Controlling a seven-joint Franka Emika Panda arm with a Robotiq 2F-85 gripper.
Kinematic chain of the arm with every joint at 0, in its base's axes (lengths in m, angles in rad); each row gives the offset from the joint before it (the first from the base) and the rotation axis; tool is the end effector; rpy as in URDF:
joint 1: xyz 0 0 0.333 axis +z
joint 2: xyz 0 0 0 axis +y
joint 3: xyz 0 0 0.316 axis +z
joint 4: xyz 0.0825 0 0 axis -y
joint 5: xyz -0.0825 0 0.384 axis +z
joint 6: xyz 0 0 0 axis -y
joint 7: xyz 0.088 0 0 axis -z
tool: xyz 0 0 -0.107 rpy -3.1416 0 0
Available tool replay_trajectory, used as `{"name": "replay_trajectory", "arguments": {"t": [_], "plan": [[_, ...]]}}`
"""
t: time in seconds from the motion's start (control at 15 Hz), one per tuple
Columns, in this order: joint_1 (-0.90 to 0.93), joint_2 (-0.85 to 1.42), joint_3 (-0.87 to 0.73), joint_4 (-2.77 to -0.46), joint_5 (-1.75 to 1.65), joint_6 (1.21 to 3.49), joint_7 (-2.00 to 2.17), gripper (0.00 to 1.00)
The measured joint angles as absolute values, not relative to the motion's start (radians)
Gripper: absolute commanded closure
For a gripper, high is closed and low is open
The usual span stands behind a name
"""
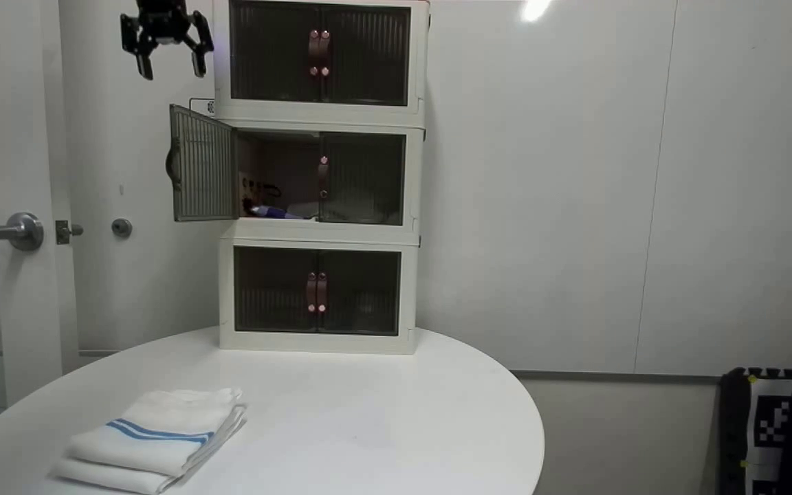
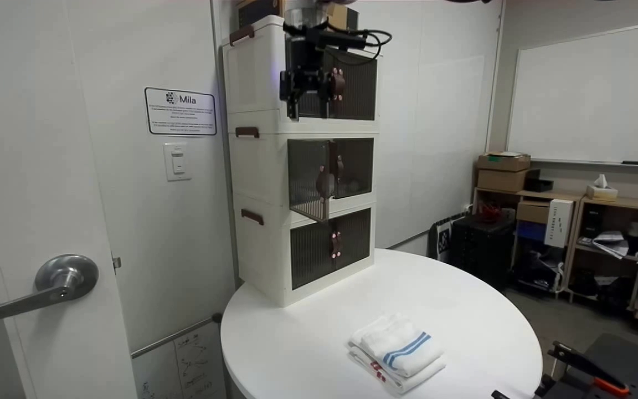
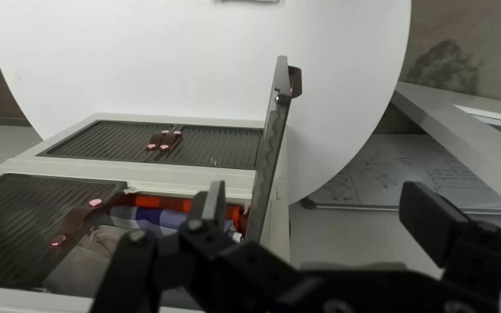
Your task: Open the middle cupboard door
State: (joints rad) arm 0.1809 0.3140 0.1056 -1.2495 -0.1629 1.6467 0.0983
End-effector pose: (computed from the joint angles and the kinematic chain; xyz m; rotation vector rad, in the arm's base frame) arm 0.6367 0.1582 0.5958 3.0120 0.2827 0.1633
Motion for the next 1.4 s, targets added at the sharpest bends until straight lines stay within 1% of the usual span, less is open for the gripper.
{"name": "replay_trajectory", "arguments": {"t": [0.27, 0.4, 0.53, 0.73, 0.93, 1.4], "plan": [[0.132, 0.299, 0.100, -1.038, -0.130, 1.434, -0.075, 0.00], [0.104, 0.299, 0.086, -0.993, -0.151, 1.419, -0.159, 0.00], [0.068, 0.303, 0.069, -1.000, -0.166, 1.427, -0.227, 0.00], [0.003, 0.297, 0.045, -1.087, -0.171, 1.504, -0.328, 0.00], [-0.043, 0.263, 0.034, -1.240, -0.172, 1.643, -0.367, 0.00], [-0.023, 0.172, 0.041, -1.618, -0.182, 1.943, -0.226, 0.00]]}}
